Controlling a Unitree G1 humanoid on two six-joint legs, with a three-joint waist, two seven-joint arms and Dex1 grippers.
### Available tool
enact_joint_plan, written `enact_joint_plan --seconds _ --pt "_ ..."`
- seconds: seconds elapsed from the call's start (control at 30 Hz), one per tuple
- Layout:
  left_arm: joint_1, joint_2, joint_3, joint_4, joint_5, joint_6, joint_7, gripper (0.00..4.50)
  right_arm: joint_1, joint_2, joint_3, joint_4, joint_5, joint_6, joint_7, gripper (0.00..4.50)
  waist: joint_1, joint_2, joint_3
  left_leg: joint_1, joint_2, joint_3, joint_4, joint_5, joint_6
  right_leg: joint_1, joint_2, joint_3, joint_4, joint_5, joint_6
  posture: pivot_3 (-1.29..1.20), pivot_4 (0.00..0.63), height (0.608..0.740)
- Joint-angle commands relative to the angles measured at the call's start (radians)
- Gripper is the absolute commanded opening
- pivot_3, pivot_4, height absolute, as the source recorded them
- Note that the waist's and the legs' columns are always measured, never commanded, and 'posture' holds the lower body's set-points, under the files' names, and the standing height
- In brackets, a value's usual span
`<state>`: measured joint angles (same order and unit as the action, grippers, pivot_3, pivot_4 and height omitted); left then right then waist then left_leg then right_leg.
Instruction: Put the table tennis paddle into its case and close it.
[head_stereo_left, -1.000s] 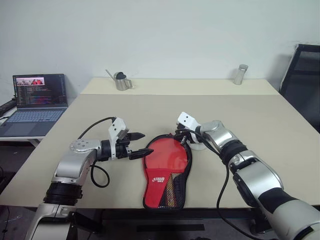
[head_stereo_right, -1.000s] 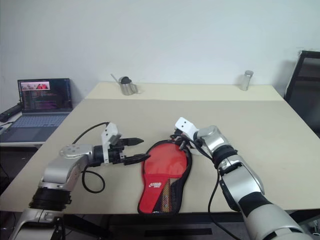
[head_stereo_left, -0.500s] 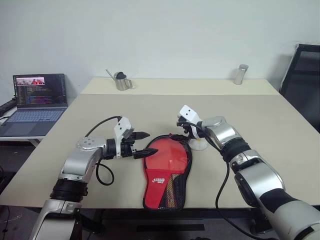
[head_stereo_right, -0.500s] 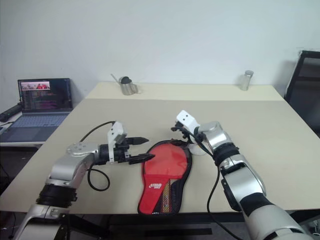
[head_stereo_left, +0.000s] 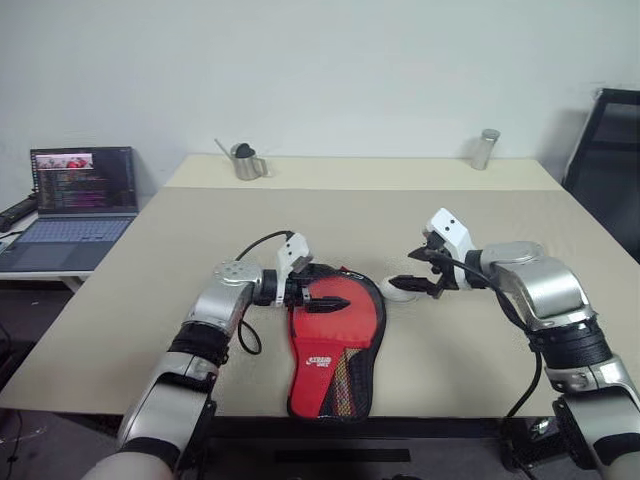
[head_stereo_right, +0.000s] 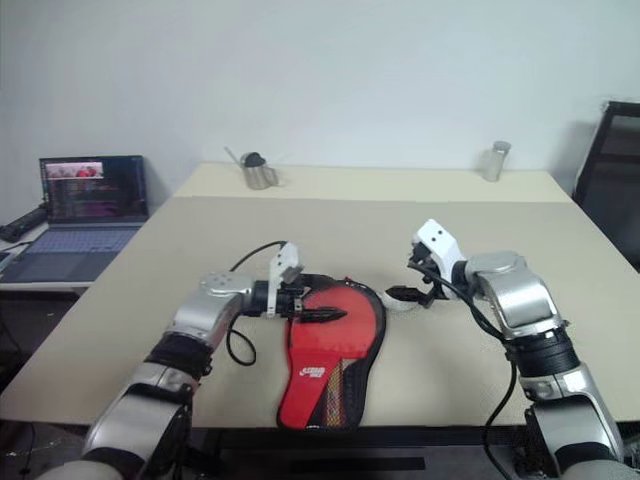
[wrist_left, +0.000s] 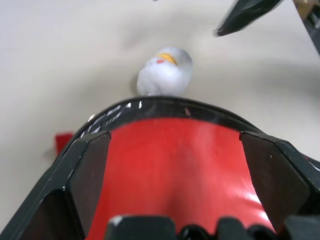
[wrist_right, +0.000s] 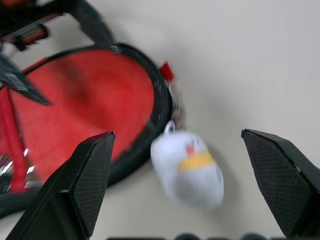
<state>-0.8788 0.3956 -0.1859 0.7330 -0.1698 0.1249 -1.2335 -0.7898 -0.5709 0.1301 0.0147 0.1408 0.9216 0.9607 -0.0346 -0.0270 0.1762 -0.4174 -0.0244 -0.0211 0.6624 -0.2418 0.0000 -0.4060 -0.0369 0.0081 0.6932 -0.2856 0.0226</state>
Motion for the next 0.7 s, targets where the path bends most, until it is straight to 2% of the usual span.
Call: enact_joint_plan --seconds 0.03,0.3,0.7 --pt "-0.044 -0.028 -0.002 0.087 0.035 -0.081 -0.010 4.50 0.005 -0.020 -0.001 -0.039 0.026 -0.002 -0.003 4.45 -0.001 0.000 0.000 0.000 0.000 0.000 0.000 0.000 0.000 0.000 0.000 0.000 0.000 0.000 0.000 0.00 0.150 0.740" --pt "-0.085 -0.066 0.000 0.210 0.093 -0.168 -0.023 4.50 -0.035 -0.005 0.183 0.064 -0.088 -0.247 0.012 4.45 0.002 -0.001 0.001 0.000 0.000 0.000 0.000 0.000 0.000 0.000 0.000 0.000 0.000 0.000 0.000 0.00 0.150 0.740" --pt "-0.084 -0.078 0.010 0.223 0.115 -0.201 -0.033 4.50 -0.161 0.052 0.319 0.474 -0.271 -0.609 0.028 4.45 0.003 -0.001 0.001 0.000 0.000 0.000 0.000 0.000 0.000 0.000 0.000 0.000 0.000 0.000 0.000 0.00 0.150 0.740"
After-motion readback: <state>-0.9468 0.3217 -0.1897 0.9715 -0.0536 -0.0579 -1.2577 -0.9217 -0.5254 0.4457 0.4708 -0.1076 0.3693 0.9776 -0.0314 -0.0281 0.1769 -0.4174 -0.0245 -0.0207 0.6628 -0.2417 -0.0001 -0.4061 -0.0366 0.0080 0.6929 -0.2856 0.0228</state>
